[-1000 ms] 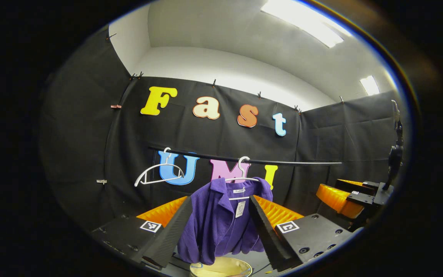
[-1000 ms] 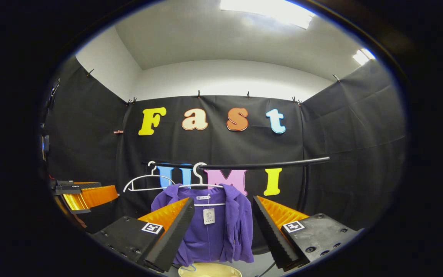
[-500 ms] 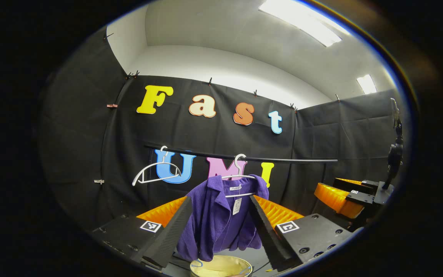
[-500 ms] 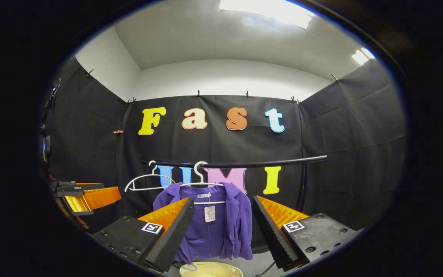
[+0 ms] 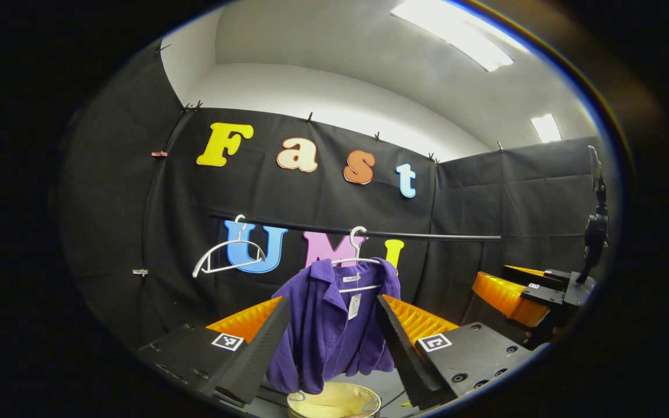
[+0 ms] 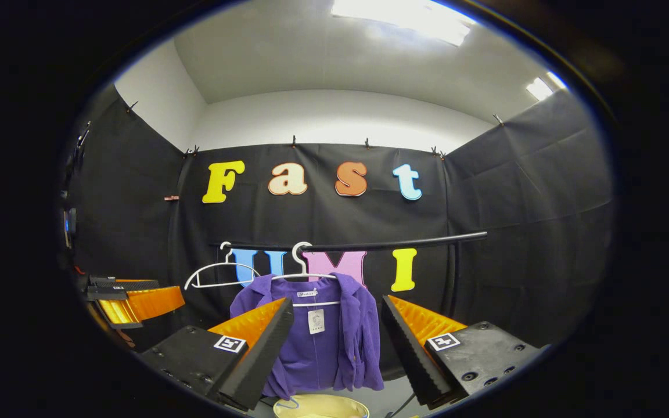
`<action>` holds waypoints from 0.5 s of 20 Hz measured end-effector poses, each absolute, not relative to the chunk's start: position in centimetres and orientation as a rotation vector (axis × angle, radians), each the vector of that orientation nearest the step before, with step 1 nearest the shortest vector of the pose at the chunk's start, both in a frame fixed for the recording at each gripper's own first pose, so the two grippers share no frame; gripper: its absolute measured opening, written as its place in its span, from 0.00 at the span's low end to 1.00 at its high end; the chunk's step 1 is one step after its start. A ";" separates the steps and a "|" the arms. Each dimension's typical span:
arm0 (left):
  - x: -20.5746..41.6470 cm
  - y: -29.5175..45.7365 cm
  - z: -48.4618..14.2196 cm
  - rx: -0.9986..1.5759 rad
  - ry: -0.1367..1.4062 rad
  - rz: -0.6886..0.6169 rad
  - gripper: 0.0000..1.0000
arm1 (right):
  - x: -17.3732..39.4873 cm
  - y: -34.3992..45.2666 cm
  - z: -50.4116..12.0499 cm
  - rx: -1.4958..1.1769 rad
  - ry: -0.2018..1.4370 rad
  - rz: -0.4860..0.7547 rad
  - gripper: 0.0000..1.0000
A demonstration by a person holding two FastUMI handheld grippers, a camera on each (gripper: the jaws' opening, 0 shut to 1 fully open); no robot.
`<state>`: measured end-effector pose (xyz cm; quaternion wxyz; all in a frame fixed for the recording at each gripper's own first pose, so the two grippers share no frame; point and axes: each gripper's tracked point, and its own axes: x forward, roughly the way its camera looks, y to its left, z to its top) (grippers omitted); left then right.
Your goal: Grasp the clothes on the hanger with both hands and then place them into the laundry hamper below.
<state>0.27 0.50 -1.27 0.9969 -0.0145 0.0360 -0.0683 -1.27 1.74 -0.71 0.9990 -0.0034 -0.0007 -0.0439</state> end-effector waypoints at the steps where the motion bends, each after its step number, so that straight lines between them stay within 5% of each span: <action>1: 0.3 0.6 -1.5 -0.030 0.084 -0.150 0.93 | -1.3 2.1 -0.9 -0.007 0.003 -0.092 0.97; 10: 1.6 0.9 -3.2 -0.034 0.119 -0.225 0.93 | -0.8 3.0 -2.7 -0.006 0.024 -0.146 0.97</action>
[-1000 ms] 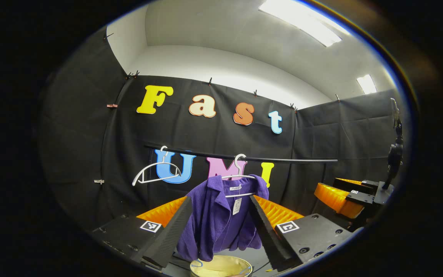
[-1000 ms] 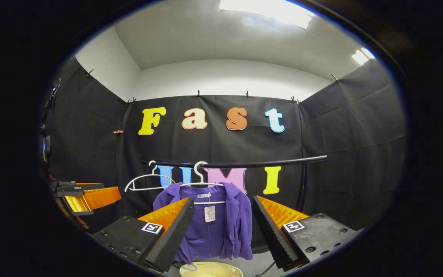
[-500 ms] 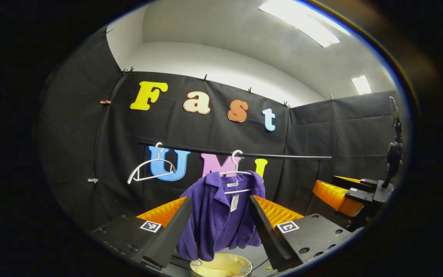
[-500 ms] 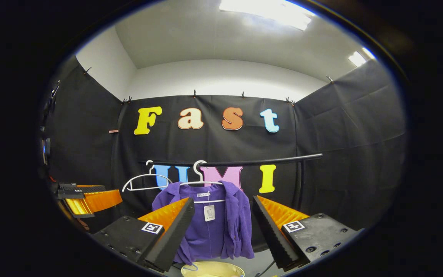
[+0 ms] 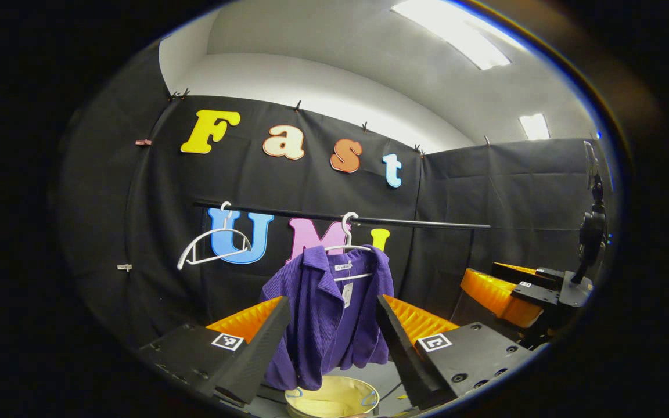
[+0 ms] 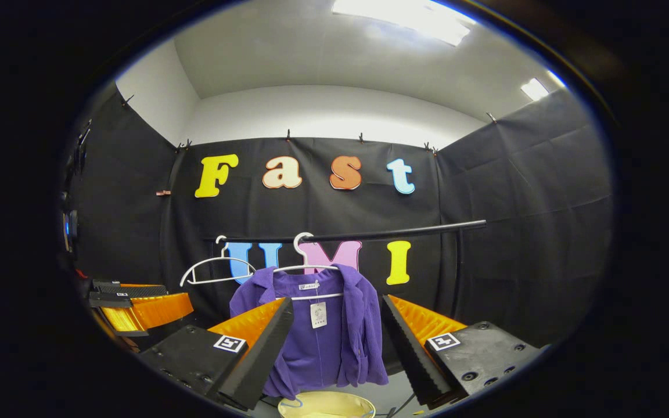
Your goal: Grasp the clothes on the hanger with both hands and then place them into the laundry hamper below.
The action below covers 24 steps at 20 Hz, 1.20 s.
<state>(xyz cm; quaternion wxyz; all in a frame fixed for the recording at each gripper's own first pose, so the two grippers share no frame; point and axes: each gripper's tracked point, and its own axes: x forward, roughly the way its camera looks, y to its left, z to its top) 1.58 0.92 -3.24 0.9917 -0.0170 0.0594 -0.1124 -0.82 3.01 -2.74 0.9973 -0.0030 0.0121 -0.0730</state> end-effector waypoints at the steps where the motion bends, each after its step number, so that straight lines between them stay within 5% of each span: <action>1: 1.9 0.6 -3.5 -0.037 0.123 -0.231 0.93 | -0.4 2.7 -2.9 -0.007 0.023 -0.151 0.97; 24: 21.3 -3.3 -15.7 -0.070 0.237 0.140 0.93 | 22.9 -4.1 -19.8 0.259 0.212 0.128 0.97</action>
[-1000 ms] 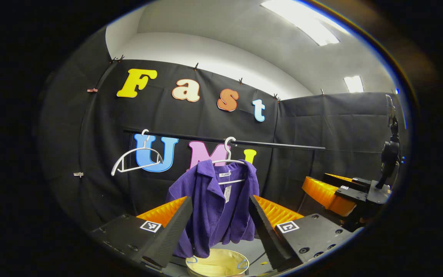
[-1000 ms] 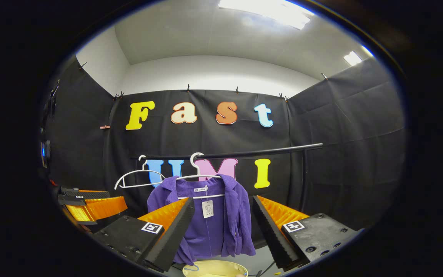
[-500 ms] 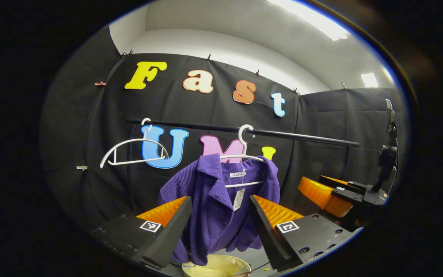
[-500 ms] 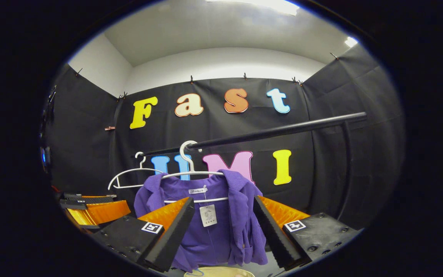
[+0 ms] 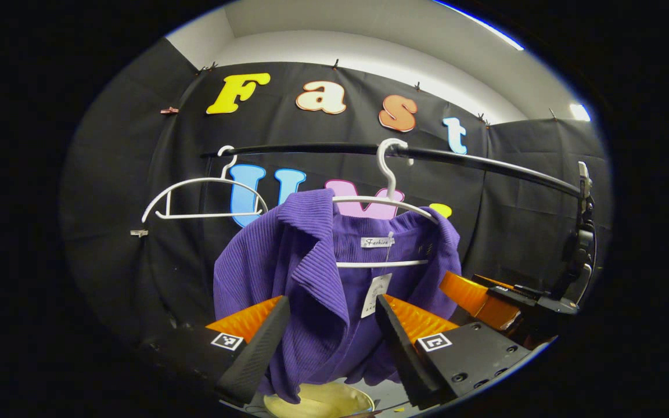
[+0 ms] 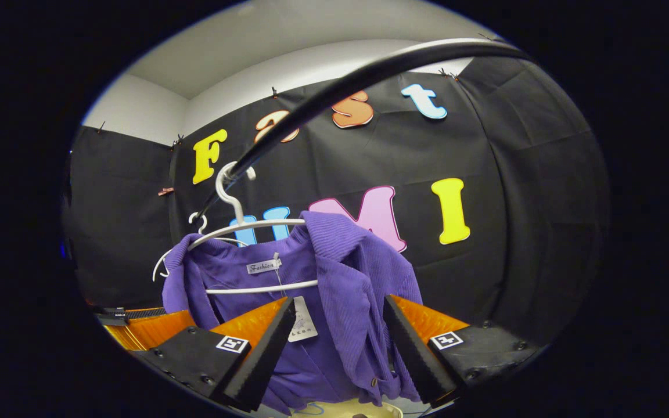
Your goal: Grasp the clothes on the hanger with both hands and then place them into the laundry hamper below.
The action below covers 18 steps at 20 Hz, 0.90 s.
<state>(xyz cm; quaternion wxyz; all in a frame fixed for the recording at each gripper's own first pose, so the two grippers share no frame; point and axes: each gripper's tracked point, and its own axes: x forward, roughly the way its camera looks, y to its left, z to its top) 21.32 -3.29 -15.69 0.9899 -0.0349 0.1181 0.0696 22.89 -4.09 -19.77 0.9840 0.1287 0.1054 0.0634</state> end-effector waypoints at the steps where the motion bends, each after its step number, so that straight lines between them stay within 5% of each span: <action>1: 21.7 -3.0 -16.1 -0.073 0.246 0.164 0.93 | 23.6 -4.2 -20.6 0.280 0.227 0.138 0.98; 13: 23.6 1.6 -17.0 -0.097 0.209 0.426 0.92 | 29.6 -1.3 -24.1 0.343 0.265 0.285 0.98; 18: 26.7 2.3 -17.2 -0.069 0.180 0.419 0.85 | 31.1 -1.9 -24.5 0.349 0.263 0.292 0.85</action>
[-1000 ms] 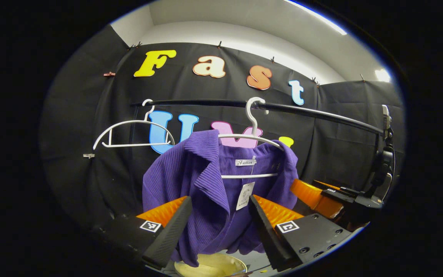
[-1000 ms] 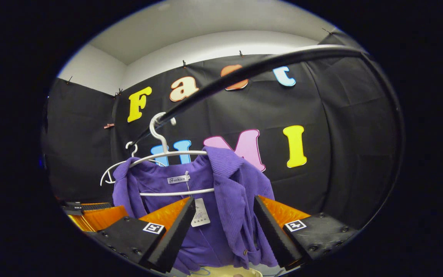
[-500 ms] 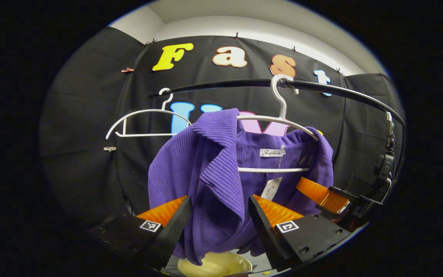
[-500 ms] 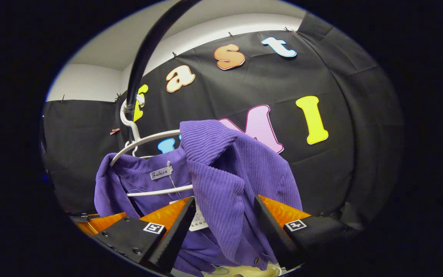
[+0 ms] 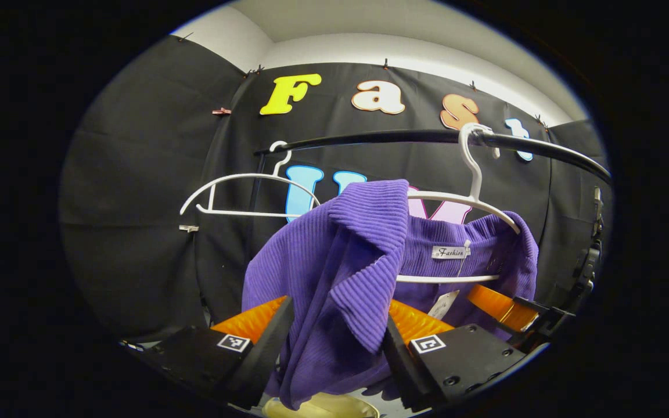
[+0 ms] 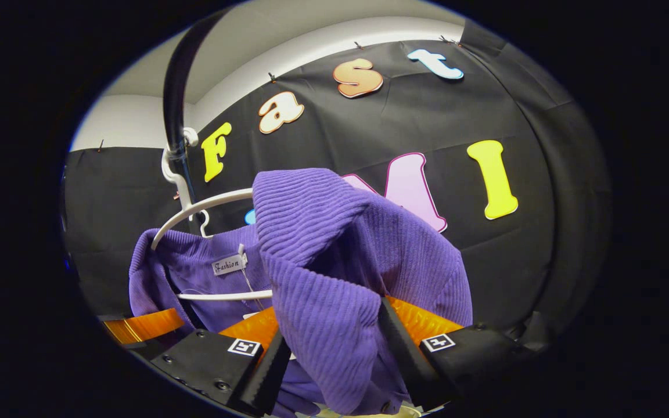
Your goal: Grasp the clothes on the hanger with both hands and then place them into the laundry hamper below.
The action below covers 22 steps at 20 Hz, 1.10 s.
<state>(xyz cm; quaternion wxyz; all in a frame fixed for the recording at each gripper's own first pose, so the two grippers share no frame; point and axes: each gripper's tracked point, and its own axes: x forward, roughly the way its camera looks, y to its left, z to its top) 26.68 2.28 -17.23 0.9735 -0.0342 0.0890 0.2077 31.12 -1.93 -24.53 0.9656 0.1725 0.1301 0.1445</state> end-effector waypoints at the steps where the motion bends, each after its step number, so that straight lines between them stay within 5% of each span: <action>1: 27.1 2.5 -17.2 -0.052 0.174 0.424 0.83 | 31.6 -2.1 -24.7 0.344 0.262 0.289 0.85; 5: 28.7 4.0 -17.8 -0.044 0.167 0.452 0.62 | 32.6 -2.2 -25.1 0.337 0.266 0.310 0.61; 6: 29.0 4.8 -17.8 -0.039 0.166 0.475 0.49 | 32.7 -2.6 -25.1 0.326 0.262 0.309 0.62; 9: 29.2 5.7 -18.0 -0.032 0.184 0.492 0.12 | 33.5 -3.8 -25.0 0.292 0.234 0.296 0.21; 22: 24.5 7.2 -14.8 0.046 0.206 0.557 0.08 | 29.6 -6.0 -22.9 0.339 0.189 0.423 0.20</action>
